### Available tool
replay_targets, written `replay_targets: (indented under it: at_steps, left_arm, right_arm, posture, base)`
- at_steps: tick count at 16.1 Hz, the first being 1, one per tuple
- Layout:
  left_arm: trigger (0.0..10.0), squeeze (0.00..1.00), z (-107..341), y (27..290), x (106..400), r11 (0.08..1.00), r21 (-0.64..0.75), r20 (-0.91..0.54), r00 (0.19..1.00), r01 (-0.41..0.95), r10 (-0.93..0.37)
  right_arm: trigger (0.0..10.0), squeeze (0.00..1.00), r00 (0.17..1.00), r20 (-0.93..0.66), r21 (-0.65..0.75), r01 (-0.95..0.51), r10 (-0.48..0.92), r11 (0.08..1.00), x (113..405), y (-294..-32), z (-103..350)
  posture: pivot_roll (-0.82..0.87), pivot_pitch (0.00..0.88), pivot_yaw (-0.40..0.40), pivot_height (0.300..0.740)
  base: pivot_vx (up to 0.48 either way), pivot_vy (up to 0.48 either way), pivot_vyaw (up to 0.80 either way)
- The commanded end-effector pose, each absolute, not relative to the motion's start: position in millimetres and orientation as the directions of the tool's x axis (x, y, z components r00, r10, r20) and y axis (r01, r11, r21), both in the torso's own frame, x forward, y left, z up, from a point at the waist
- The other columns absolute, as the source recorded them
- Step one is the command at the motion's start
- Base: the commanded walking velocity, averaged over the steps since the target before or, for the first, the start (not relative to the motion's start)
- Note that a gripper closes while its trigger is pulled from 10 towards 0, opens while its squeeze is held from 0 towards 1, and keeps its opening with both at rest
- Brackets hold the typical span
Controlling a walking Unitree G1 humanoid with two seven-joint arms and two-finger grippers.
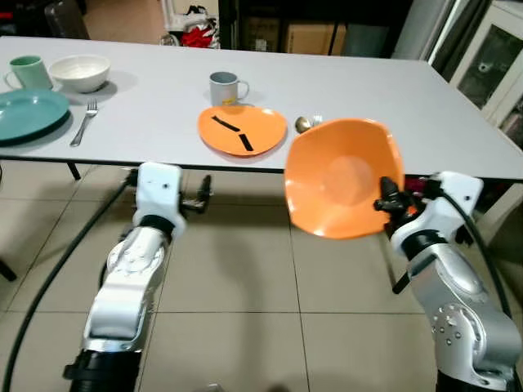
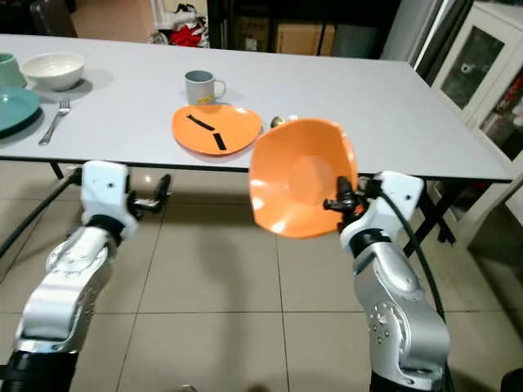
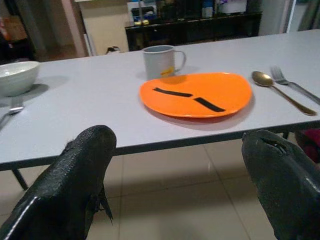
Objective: Setting the table
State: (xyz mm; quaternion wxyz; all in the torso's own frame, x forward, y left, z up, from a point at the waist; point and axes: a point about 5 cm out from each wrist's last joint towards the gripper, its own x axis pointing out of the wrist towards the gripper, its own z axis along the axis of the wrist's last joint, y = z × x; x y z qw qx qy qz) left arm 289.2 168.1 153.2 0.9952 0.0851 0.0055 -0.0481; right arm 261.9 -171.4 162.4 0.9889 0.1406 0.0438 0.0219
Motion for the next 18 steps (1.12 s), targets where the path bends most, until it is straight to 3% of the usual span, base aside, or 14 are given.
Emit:
replay_targets:
  at_steps: [1,7,18]
  left_arm:
    - [10.0,0.0,164,167,288,0.98,0.182,0.017,0.996,0.085,-0.09]
    - [10.0,0.0,171,163,287,0.972,0.199,0.026,0.991,0.124,-0.132]
    - [10.0,0.0,171,154,289,0.963,0.202,0.02,0.982,0.181,-0.188]
  right_arm:
    - [10.0,0.0,0.996,-0.033,0.278,-0.074,0.086,0.958,267,-169,172]
    - [10.0,0.0,0.998,-0.033,0.283,-0.038,0.05,0.958,270,-173,172]
    - [10.0,0.0,0.995,-0.048,0.37,-0.068,0.092,0.927,273,-172,175]
  posture:
    - [0.07,0.0,-0.085,0.74]
    - [0.06,0.0,-0.066,0.74]
    - [0.04,0.0,-0.054,0.74]
  base:
    - [0.39,0.0,0.0]
    - [0.415,0.0,0.43]
    - [0.42,0.0,0.0]
